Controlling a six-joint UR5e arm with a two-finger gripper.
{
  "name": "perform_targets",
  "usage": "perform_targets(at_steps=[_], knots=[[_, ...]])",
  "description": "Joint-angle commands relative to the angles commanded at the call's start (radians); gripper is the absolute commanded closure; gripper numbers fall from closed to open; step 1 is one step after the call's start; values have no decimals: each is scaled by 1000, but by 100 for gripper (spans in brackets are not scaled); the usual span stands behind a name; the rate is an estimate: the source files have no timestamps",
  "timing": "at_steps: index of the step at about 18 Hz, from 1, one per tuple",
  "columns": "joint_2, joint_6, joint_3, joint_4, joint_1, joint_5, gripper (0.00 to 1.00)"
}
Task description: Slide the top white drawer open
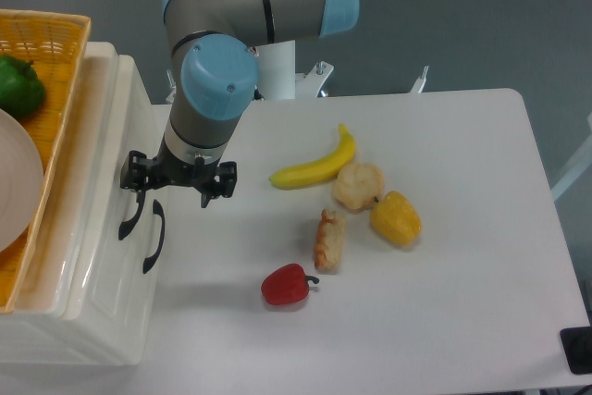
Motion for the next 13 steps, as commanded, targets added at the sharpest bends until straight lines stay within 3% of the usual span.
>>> perform_targets(at_steps=[13], knots=[[-6,0,-3,-5,-3,-2,0]])
